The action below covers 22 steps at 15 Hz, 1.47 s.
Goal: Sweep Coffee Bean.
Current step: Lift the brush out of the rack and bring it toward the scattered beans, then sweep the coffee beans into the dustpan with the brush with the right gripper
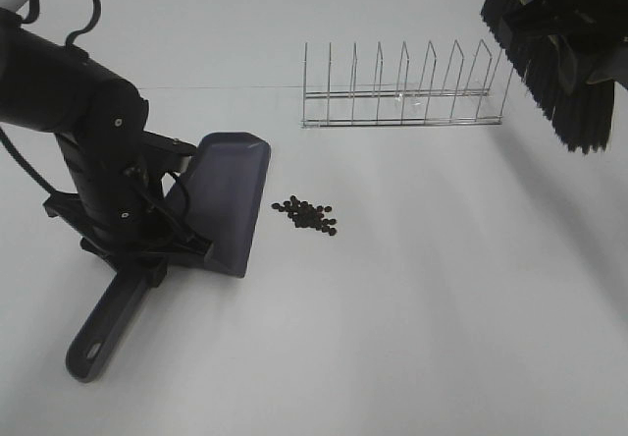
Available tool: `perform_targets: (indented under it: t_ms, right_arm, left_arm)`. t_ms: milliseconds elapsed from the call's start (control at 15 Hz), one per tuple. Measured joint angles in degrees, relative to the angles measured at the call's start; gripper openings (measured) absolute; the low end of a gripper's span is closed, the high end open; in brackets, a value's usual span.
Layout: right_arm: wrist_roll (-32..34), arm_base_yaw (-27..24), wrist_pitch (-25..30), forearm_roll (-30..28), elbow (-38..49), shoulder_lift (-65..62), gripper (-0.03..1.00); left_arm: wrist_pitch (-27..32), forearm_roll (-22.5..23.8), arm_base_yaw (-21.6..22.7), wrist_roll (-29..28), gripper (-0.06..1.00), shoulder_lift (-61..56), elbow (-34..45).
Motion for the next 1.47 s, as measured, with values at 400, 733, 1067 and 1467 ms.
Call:
perform_targets:
  t_ms: [400, 733, 1067, 1467]
  right_arm:
    - [3.27, 0.0, 0.0, -1.95, 0.0, 4.35, 0.27]
    - [6.47, 2.75, -0.11, -1.43, 0.0, 13.29, 0.27]
    - [9.57, 7.68, -0.46, -0.52, -0.17, 20.63, 0.27]
    - [11.97, 13.12, -4.64, 5.67, -1.89, 28.02, 0.26]
  left_arm:
    - [1.2, 1.15, -0.97, 0.0, 0.33, 2.23, -3.04]
    - [2.52, 2.29, -1.09, 1.66, 0.33, 3.21, -3.78]
    - [2.46, 2.46, -1.09, 1.95, 0.33, 3.21, -3.78]
    - [2.23, 2.64, -1.09, 2.12, 0.33, 3.27, -3.78]
